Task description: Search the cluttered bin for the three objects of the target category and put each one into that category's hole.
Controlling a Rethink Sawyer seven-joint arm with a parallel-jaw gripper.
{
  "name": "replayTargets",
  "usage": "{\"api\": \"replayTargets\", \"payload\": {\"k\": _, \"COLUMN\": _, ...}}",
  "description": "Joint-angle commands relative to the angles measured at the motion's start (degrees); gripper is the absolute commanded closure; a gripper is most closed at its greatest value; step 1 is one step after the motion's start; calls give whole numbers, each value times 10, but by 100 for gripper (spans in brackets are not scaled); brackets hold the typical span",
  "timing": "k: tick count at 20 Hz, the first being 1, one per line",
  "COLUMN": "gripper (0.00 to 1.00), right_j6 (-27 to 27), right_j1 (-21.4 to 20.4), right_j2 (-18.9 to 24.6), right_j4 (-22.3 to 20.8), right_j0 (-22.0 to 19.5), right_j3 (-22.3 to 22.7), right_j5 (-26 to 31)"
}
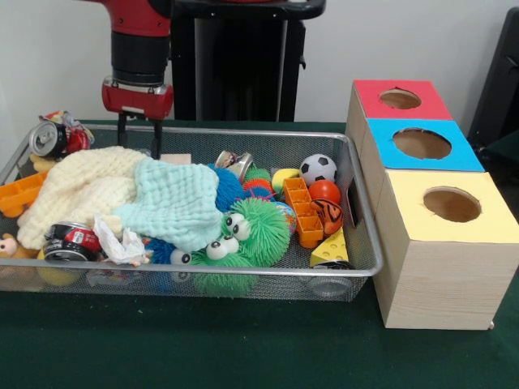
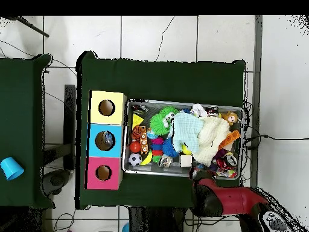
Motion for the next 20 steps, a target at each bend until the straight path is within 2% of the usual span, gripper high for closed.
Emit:
{"api": "replayTargets", "payload": {"k": 1, "gripper": 0, "right_j6": 24, "right_j1": 39, "right_j2": 27, "right_j4": -10, "right_j0": 11, "right_j3": -69, "right_j5": -6}}
{"api": "replayTargets", "payload": {"k": 9, "gripper": 0, "right_j6": 27, "right_j1": 56, "right_j2": 14, "right_j4": -11, "right_j0": 19, "right_j3": -83, "right_j5": -21}}
{"api": "replayTargets", "payload": {"k": 20, "gripper": 0, "right_j6": 29, "right_j1": 106, "right_j2": -5, "right_j4": -14, "right_j0": 27, "right_j3": -115, "right_j5": -55}}
